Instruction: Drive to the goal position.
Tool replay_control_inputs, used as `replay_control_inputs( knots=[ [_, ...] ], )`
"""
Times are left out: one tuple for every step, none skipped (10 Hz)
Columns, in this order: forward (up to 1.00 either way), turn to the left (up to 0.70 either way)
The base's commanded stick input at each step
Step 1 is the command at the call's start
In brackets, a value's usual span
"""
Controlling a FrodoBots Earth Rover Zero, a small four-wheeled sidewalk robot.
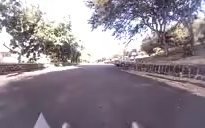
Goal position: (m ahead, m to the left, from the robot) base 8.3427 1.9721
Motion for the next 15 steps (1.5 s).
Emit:
replay_control_inputs(
  knots=[
    [0.98, -0.01],
    [0.97, -0.22],
    [0.97, -0.11],
    [0.97, 0.00],
    [0.97, 0.00],
    [0.97, 0.00],
    [0.97, 0.00],
    [0.98, 0.00],
    [0.98, 0.00],
    [0.98, 0.00],
    [0.98, 0.00],
    [0.98, 0.00],
    [0.97, 0.00],
    [0.97, 0.00],
    [0.98, 0.00]
  ],
)
